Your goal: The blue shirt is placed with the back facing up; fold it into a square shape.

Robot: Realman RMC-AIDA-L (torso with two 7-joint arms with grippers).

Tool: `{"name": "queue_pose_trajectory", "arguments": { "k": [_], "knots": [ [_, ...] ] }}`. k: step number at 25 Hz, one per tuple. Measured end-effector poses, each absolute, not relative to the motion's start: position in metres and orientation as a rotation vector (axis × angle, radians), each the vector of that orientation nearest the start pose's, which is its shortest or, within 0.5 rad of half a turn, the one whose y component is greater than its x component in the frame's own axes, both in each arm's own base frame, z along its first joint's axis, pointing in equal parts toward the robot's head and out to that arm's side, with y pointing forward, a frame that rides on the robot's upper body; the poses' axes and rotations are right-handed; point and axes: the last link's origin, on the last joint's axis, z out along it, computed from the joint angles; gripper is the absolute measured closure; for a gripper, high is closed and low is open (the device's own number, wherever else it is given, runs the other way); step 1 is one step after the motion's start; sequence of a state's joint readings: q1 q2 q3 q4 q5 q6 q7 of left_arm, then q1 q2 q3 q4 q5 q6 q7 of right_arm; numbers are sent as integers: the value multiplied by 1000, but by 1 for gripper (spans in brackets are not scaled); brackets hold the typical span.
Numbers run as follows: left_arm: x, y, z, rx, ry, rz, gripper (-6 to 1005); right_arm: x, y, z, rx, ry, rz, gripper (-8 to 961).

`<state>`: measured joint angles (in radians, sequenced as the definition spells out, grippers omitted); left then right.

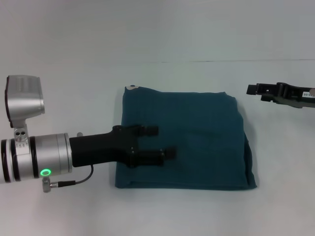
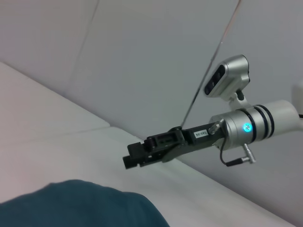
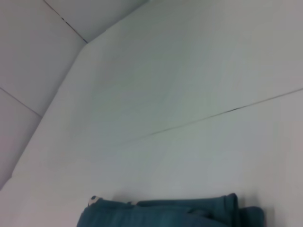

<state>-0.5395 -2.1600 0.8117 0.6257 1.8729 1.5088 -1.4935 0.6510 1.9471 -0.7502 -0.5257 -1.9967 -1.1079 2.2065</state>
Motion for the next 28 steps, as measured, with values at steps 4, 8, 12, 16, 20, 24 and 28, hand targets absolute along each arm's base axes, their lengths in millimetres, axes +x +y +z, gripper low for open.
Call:
{"name": "queue_pose_trajectory", "arguments": {
  "k": [4, 8, 12, 16, 20, 24, 28],
  "knots": [
    [-226, 329, -42, -2722, -799, -889, 62, 286, 409, 28, -2065, 1648, 624, 256],
    [-226, 332, -42, -2712, -796, -883, 62, 284, 407, 14, -2070, 1708, 585, 261],
    [-227, 334, -42, -2696, -797, -871, 62, 283, 404, -1, -2073, 1747, 561, 264],
    [-227, 336, -40, -2676, -795, -880, 62, 280, 404, -12, -2065, 1765, 560, 263],
    [-228, 337, -40, -2664, -789, -882, 62, 277, 404, -18, -2052, 1767, 573, 263],
    [-229, 337, -39, -2663, -779, -877, 62, 273, 409, -21, -2036, 1758, 592, 264],
    [-230, 338, -39, -2655, -780, -870, 62, 266, 412, -27, -2023, 1752, 621, 279]
  ]
}}
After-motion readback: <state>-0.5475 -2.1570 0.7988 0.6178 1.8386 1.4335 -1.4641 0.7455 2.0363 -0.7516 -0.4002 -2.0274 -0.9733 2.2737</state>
